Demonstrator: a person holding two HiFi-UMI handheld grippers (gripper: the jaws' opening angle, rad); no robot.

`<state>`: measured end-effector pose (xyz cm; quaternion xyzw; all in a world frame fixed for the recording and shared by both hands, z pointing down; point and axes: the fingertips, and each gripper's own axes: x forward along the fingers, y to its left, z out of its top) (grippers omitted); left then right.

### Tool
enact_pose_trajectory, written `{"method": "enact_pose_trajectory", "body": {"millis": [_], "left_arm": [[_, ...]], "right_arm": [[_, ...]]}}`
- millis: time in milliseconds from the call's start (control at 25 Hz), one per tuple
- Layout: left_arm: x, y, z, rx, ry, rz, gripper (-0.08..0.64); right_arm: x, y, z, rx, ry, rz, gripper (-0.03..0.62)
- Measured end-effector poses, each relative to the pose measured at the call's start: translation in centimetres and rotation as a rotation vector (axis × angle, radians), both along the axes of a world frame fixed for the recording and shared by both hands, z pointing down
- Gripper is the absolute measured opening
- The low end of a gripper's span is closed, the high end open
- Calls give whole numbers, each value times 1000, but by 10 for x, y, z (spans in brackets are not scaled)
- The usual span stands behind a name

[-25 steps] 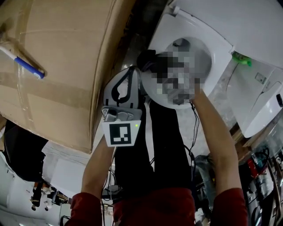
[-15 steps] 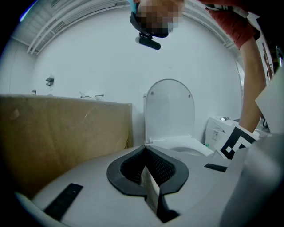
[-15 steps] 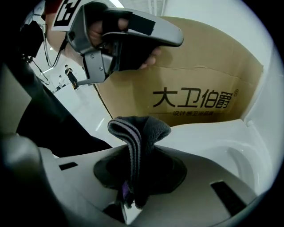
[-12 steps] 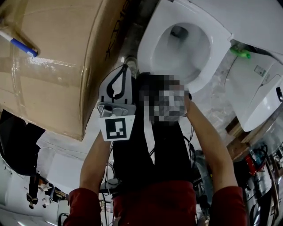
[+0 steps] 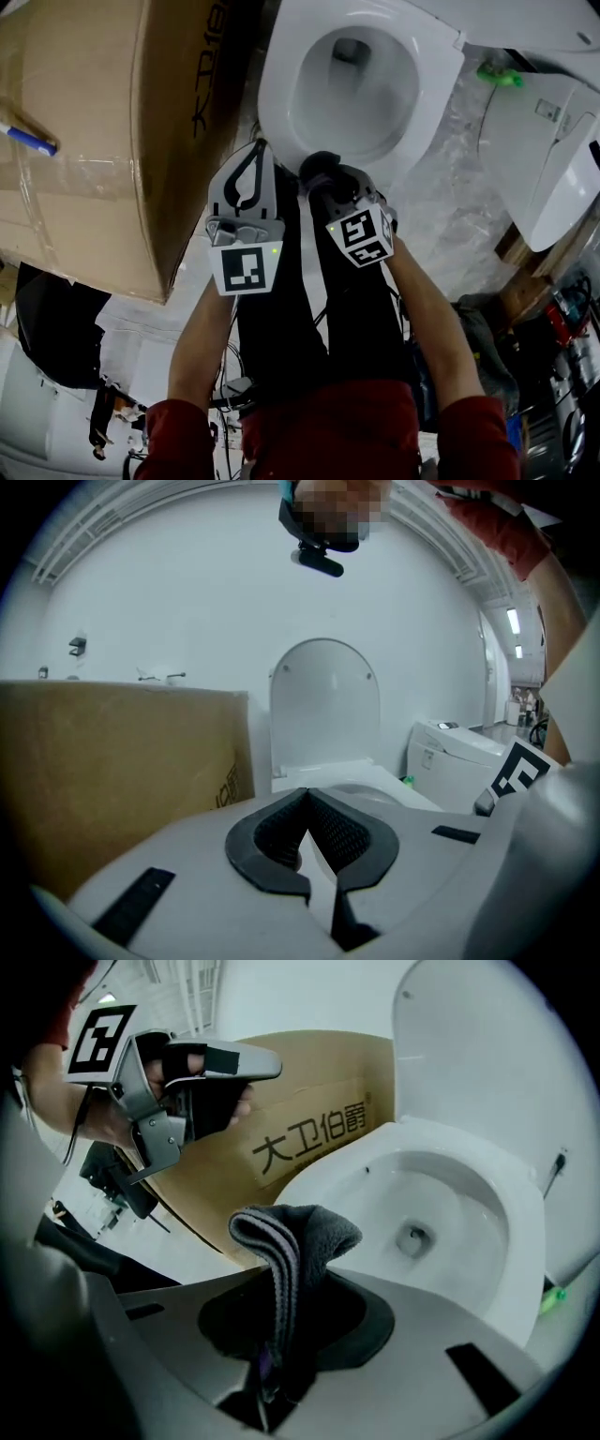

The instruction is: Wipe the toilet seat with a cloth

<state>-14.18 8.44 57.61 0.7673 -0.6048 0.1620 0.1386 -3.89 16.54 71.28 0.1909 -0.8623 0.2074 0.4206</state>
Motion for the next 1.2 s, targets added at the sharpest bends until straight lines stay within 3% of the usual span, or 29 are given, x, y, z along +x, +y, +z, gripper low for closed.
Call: {"method": "enact_pose_trajectory", "body": {"millis": [120, 360, 680, 1200], "left_arm": [[22, -11, 2, 3, 23, 49, 12], [74, -37, -2, 25, 48, 154, 12], [125, -75, -12, 54, 79, 218, 12], [153, -132, -19, 92, 92, 208, 12]], "right_arm": [[24, 1, -1, 12, 3, 70, 75], [76, 2, -4, 70, 10, 99, 75], [122, -24, -5, 163, 43, 41, 75], [161, -176, -7, 358, 89, 69, 75]]}}
